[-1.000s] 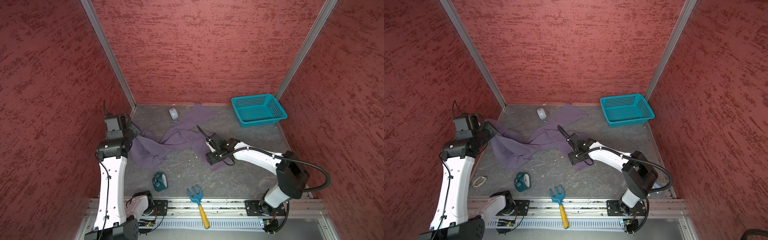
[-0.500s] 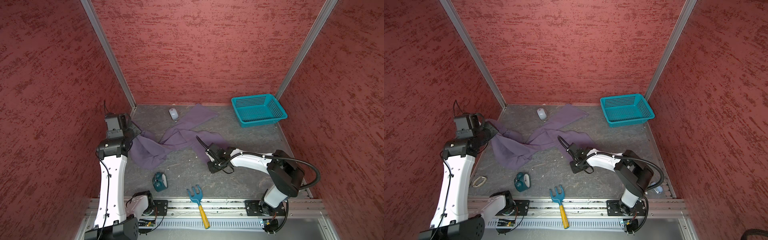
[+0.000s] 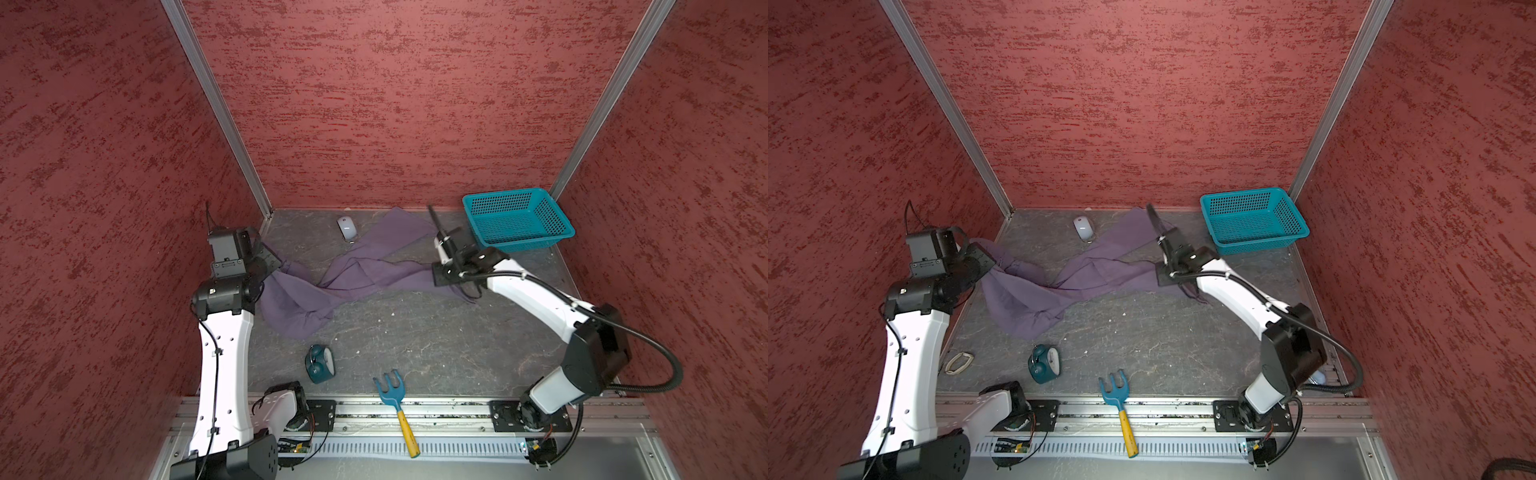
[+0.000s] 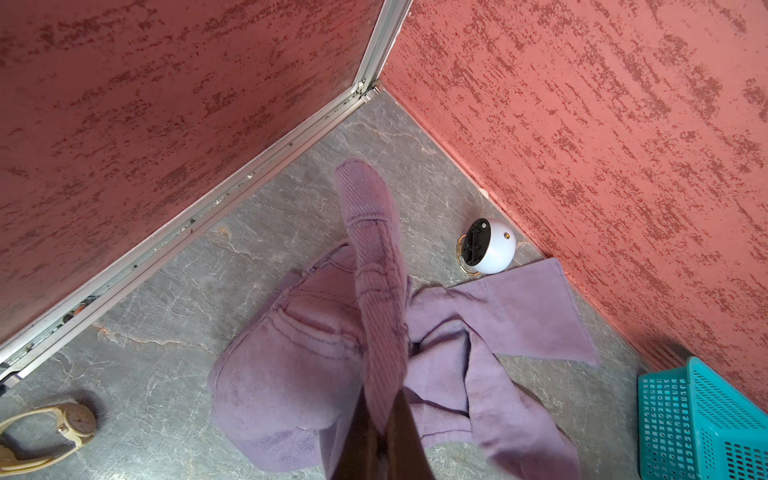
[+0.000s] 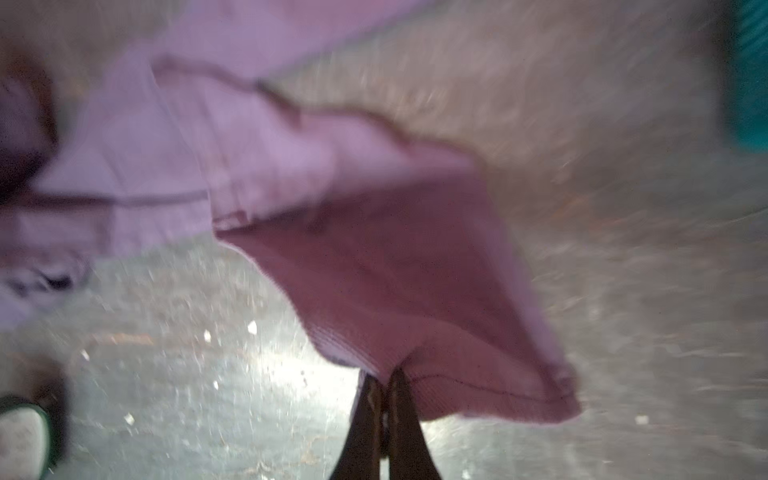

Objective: Fold and stack the trousers

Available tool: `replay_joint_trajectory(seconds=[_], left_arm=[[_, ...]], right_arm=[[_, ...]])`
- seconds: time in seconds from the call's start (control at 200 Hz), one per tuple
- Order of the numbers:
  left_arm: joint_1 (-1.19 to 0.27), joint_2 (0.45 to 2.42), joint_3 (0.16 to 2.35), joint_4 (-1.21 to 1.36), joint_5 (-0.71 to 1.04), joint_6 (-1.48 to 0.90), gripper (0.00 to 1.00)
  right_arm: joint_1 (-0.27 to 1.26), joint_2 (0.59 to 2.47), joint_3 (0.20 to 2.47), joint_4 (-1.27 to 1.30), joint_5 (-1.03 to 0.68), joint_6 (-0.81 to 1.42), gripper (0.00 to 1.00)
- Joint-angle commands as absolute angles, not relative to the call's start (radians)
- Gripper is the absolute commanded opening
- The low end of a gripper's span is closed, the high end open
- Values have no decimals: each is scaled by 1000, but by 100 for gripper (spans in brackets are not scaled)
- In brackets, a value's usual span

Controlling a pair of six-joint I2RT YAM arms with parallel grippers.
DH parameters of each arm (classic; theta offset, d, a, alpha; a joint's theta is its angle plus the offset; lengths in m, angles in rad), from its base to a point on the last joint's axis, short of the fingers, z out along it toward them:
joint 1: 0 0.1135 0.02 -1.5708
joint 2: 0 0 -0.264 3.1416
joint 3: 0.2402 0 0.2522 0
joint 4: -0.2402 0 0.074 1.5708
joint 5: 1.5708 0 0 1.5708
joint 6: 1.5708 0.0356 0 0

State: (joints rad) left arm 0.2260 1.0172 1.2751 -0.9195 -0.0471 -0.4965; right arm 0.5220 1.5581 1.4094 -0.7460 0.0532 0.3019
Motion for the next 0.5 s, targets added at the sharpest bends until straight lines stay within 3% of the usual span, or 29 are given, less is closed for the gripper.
replay_joint_trajectory(seconds=[0.0, 0.286, 0.496], left_arm=[[245, 980, 1281, -893, -66, -483, 5], [255, 969, 1296, -901, -54, -492, 4], [259, 1003, 1328, -848, -13, -530, 1]], right_arm=[[437, 1460, 1559, -884, 152, 258, 0], [230, 1195, 1708, -970, 384, 373, 0], [188, 1045, 1757, -1038, 642, 385, 0]])
